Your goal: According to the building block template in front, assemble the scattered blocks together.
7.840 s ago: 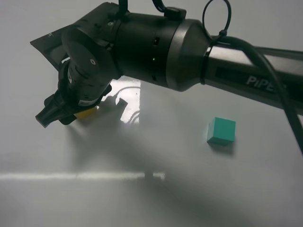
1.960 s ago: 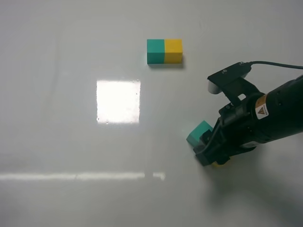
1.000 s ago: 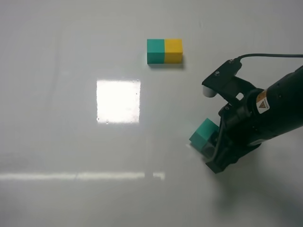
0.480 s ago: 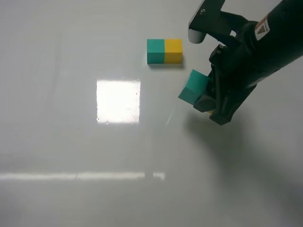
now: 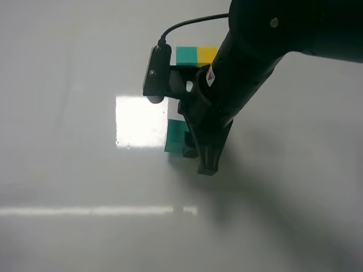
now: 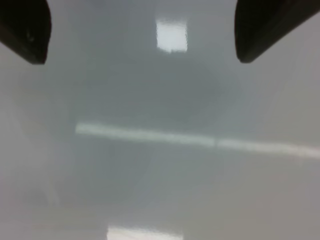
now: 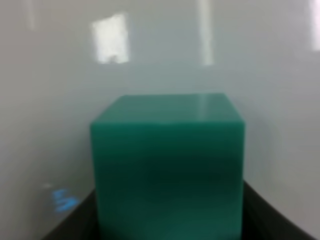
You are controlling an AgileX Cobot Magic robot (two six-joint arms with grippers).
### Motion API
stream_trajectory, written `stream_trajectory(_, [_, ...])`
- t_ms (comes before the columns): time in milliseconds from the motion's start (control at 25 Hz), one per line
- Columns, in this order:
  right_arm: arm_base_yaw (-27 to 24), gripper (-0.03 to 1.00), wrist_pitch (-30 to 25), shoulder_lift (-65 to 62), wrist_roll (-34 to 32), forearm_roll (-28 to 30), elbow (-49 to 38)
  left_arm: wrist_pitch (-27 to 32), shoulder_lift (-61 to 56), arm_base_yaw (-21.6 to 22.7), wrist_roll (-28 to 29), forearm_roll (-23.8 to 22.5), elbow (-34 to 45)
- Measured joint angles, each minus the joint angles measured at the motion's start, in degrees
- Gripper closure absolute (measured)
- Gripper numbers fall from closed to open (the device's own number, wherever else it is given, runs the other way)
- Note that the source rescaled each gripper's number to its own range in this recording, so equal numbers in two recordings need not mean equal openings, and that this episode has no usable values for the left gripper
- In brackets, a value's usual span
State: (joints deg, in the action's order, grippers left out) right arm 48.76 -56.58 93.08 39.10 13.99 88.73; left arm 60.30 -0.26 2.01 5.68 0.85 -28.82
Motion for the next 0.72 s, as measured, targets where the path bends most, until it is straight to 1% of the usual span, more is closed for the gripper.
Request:
stream_trajectory(400, [0.04, 0.96, 1.38, 0.37, 3.71, -0.36, 0.10, 0.00, 0.00, 0.00, 0.00, -0.06, 0.00])
stream_trajectory(720, [0.06, 0.96, 1.64, 1.86, 3.43, 1.77, 0.17, 0.00, 0.00, 0.00, 0.00, -0.11, 0.00])
